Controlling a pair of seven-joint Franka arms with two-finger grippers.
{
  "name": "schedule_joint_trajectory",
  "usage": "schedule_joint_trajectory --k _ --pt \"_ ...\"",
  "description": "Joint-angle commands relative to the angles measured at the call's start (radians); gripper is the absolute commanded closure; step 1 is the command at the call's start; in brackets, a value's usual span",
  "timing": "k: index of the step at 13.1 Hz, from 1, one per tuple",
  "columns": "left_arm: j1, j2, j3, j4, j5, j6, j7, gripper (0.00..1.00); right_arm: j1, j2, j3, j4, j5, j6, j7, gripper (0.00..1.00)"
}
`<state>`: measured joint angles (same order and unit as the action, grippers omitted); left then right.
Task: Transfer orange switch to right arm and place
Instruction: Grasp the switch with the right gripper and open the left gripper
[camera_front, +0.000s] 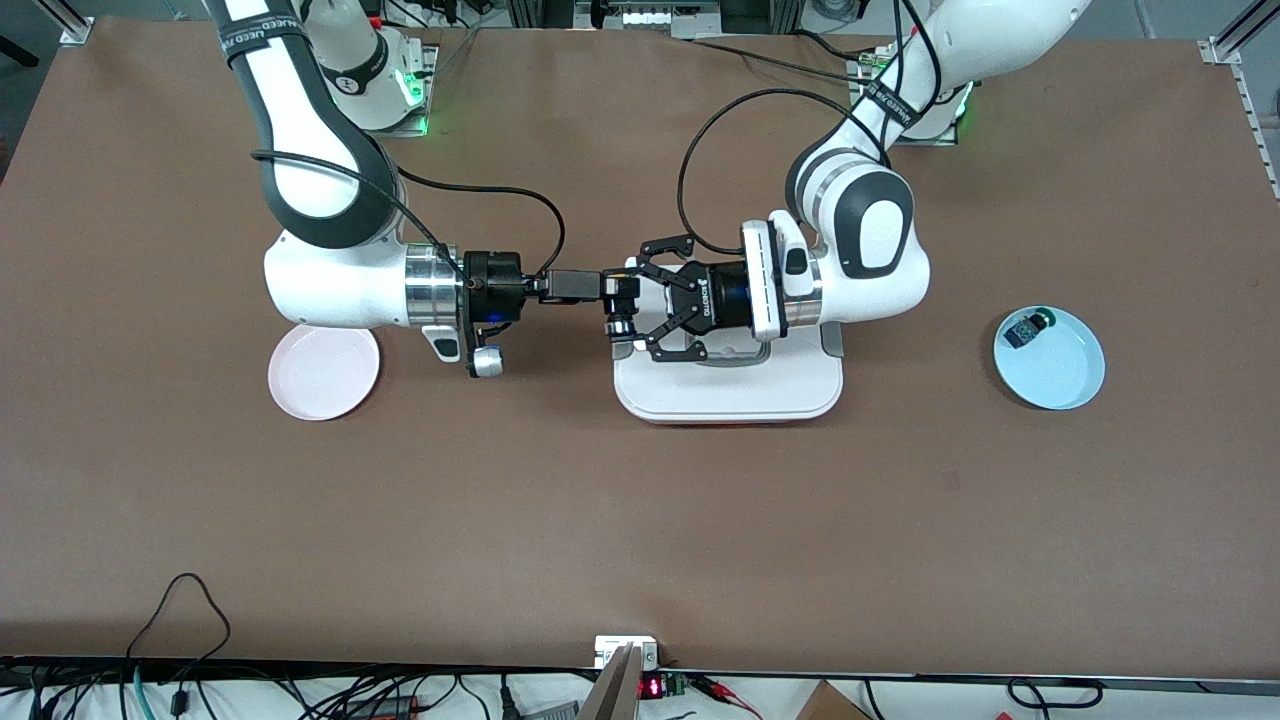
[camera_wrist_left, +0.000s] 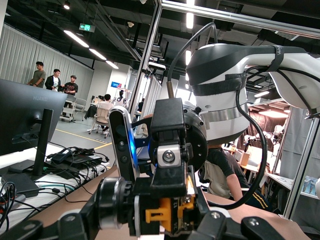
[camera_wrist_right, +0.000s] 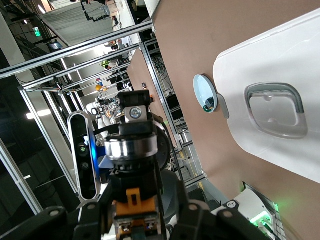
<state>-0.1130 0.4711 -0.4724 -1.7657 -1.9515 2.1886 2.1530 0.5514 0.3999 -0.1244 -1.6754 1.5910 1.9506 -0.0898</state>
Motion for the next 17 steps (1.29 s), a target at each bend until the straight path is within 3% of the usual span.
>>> schedule_joint_trajectory --k 1,2,3,6,7,8,9,11,13,15,17 --pt "-0.007 -0.006 0.001 0.005 -0.044 0.005 0.041 0.81 0.004 -0.009 -0.004 -0.014 0.015 0.005 -0.025 0.82" --pt "-0.007 -0.006 0.001 0.005 -0.044 0.005 0.041 0.81 -0.001 -0.006 -0.004 -0.012 0.015 0.002 -0.033 0.95" --pt "-0.007 -0.006 0.001 0.006 -0.044 0.005 0.041 0.81 -0.004 -0.004 -0.004 -0.009 0.015 -0.001 -0.031 1.0" --pt "-0.007 -0.008 0.001 0.005 -0.046 0.005 0.041 0.78 -0.018 -0.003 -0.008 0.0 0.014 -0.004 -0.019 1.0" --pt "-0.007 -0.008 0.001 0.005 -0.058 0.005 0.039 0.64 -0.027 -0.003 -0.008 0.011 0.014 -0.004 -0.015 1.0" --pt "-0.007 -0.008 0.001 0.003 -0.069 0.005 0.039 0.07 -0.042 -0.003 -0.008 0.02 0.009 -0.006 -0.008 1.0" --pt "-0.007 -0.008 0.001 0.0 -0.07 0.003 0.033 0.0 -0.06 -0.003 -0.008 0.023 0.006 -0.028 0.001 1.0" --pt "-0.007 -0.008 0.0 0.0 -0.07 0.003 0.025 0.0 -0.096 -0.001 -0.011 0.043 -0.002 -0.1 0.008 1.0" --pt "-0.004 -0.015 0.0 -0.004 -0.07 -0.001 -0.013 0.0 -0.143 0.011 -0.012 0.063 -0.072 -0.162 0.01 1.0" --pt "0.009 -0.022 0.0 -0.005 -0.066 -0.007 -0.065 0.0 -0.206 0.025 -0.014 0.097 -0.187 -0.255 0.025 1.0" --pt "0.012 -0.04 0.001 -0.006 -0.052 -0.009 -0.14 0.0 -0.278 0.039 -0.014 0.143 -0.358 -0.346 0.024 1.0"
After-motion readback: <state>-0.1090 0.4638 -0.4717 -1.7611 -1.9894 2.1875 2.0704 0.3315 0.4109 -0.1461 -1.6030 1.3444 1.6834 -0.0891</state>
